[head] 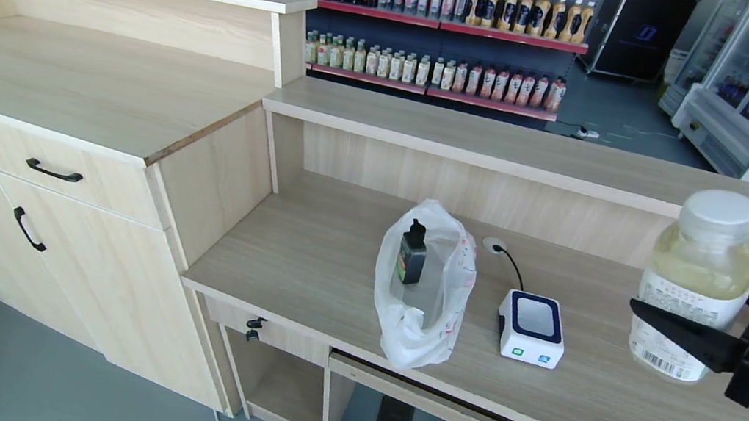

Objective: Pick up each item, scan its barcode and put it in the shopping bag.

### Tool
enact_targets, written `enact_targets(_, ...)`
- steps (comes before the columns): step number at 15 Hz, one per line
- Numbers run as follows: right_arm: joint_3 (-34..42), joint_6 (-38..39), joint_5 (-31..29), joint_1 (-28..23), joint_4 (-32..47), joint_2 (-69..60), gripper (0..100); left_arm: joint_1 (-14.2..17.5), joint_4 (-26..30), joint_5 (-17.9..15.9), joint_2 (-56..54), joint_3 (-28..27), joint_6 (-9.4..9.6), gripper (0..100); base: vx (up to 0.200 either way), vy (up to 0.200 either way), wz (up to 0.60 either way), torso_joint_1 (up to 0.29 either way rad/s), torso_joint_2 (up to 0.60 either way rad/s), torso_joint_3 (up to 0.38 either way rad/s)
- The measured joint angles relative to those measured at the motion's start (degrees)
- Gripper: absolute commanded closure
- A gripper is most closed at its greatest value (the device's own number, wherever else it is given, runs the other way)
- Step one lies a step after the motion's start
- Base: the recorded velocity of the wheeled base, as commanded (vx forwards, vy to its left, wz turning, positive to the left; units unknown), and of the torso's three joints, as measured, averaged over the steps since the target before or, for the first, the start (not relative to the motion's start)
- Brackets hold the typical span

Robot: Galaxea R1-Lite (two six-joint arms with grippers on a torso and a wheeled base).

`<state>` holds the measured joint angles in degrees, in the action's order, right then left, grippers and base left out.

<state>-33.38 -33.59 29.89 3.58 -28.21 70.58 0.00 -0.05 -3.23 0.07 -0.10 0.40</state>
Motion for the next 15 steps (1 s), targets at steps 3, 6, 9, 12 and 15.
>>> enact_targets(3, 1.0, -8.5, -6.0, -7.1, -12.8, 6.7, 100, 0.0, 0.0, 0.0, 0.0, 0.0, 0.02, 0, 0.0, 0.0, 0.0, 0.0, 0.0, 0.0)
enact_targets(6, 3.2, -13.5, -7.0, -10.2, -24.1, 13.2, 100, 0.0, 0.0, 0.0, 0.0, 0.0, 0.0, 0, 0.0, 0.0, 0.0, 0.0, 0.0, 0.0)
enact_targets(9, 3.4, -21.4, -7.0, -13.5, -29.7, 19.7, 100, 0.0, 0.0, 0.0, 0.0, 0.0, 0.0, 0, 0.0, 0.0, 0.6, -0.001, 0.0, 0.002)
enact_targets(12, 4.9, -23.5, -6.3, -15.0, -40.5, 26.5, 100, 0.0, 0.0, 0.0, 0.0, 0.0, 0.0, 0, 0.0, 0.0, 0.6, 0.007, 0.01, 0.002)
enact_targets(15, 4.8, -24.2, 0.6, -15.3, -49.6, 33.5, 100, 0.0, 0.0, 0.0, 0.0, 0.0, 0.02, 0, 0.0, 0.0, 0.0, 0.0, 0.0, 0.0)
